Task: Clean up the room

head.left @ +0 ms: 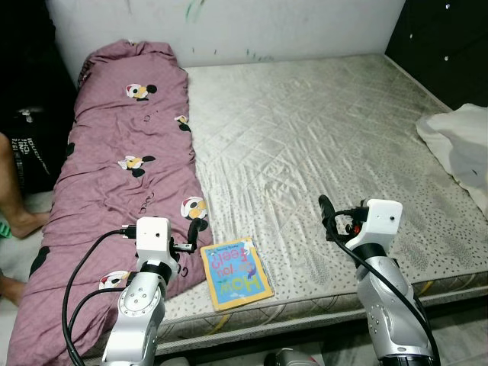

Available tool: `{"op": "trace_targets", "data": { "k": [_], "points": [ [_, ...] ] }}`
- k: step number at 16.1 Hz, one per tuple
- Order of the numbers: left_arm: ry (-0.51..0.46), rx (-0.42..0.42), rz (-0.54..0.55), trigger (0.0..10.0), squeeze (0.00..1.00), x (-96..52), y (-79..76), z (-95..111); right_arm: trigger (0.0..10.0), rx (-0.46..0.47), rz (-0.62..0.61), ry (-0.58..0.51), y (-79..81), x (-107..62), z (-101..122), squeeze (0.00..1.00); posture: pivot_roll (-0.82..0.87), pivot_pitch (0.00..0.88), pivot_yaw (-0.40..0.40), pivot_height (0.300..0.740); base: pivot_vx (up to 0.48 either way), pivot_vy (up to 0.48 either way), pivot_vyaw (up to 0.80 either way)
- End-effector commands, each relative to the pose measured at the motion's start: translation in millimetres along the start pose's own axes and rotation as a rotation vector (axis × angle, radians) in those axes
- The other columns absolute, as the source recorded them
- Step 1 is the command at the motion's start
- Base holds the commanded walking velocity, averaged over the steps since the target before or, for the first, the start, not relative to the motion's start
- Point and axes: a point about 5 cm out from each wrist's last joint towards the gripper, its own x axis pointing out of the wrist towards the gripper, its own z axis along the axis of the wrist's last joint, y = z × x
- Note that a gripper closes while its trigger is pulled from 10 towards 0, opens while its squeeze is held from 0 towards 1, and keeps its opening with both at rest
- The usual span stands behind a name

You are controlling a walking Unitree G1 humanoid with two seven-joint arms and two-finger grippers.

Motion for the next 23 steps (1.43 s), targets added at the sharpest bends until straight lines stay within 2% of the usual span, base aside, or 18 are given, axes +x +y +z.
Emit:
{"op": "trace_targets", "data": {
  "k": [1,3,11,12,18,19,23],
  "points": [
    [0.017,0.005,0.002,10.0,0.00,-1.0,0.8,-2.7,10.0,0.003,-0.001,-0.018,0.0,-0.8,3.6,0.00,-0.04,0.048,0.001,0.740,0.000,0.000,0.00],
    [0.033,-0.002,0.024,10.0,0.00,-3.8,5.1,-6.0,10.0,0.005,0.001,-0.010,0.5,-2.5,1.4,0.00,-0.03,0.053,0.000,0.727,0.000,0.000,0.00],
    [0.032,0.005,0.024,10.0,0.00,-3.2,4.7,-4.6,10.0,0.005,-0.001,-0.006,0.4,-3.4,0.3,0.00,-0.04,0.060,0.004,0.647,0.000,0.000,0.00],
    [0.039,-0.014,0.033,10.0,0.00,-3.1,4.6,-5.3,10.0,0.006,-0.002,-0.006,0.3,-3.6,0.1,0.00,-0.04,0.060,0.004,0.642,0.000,0.000,0.00],
    [0.070,-0.087,0.118,10.0,0.00,-0.7,13.4,-6.8,10.0,0.002,-0.005,-0.002,-0.9,-3.6,0.1,0.00,-0.04,0.061,0.001,0.642,0.000,0.000,0.00],
    [0.075,-0.131,0.144,10.0,0.00,0.0,16.4,-6.8,10.0,0.003,-0.006,-0.002,-1.1,-3.6,-0.1,0.00,-0.04,0.061,0.001,0.642,0.000,0.000,0.00],
    [0.072,-0.163,0.162,10.0,0.00,1.3,19.5,-6.4,10.0,-0.001,0.000,-0.002,-1.1,-3.6,0.0,0.00,-0.04,0.060,-0.002,0.642,0.000,0.000,0.00]
  ]
}}
